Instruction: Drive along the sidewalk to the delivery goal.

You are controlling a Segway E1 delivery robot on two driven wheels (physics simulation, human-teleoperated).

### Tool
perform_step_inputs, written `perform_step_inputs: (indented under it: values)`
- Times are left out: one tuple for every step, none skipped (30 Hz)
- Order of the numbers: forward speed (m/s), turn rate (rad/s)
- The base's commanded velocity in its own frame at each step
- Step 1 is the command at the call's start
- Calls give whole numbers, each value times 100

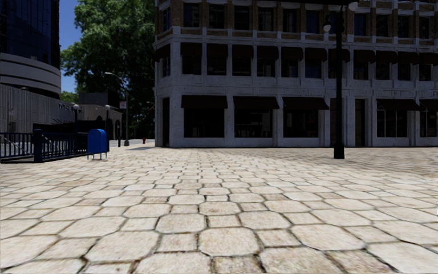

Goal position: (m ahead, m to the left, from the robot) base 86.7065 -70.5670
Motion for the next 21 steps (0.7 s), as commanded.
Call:
perform_step_inputs:
  values:
    - [200,-59]
    - [200,-59]
    - [200,-59]
    - [200,-59]
    - [200,-59]
    - [200,-59]
    - [200,-59]
    - [200,-59]
    - [200,-59]
    - [200,-59]
    - [200,-59]
    - [200,-59]
    - [200,-59]
    - [200,-59]
    - [200,-59]
    - [200,-59]
    - [200,-59]
    - [200,-59]
    - [200,-59]
    - [200,-59]
    - [200,-59]
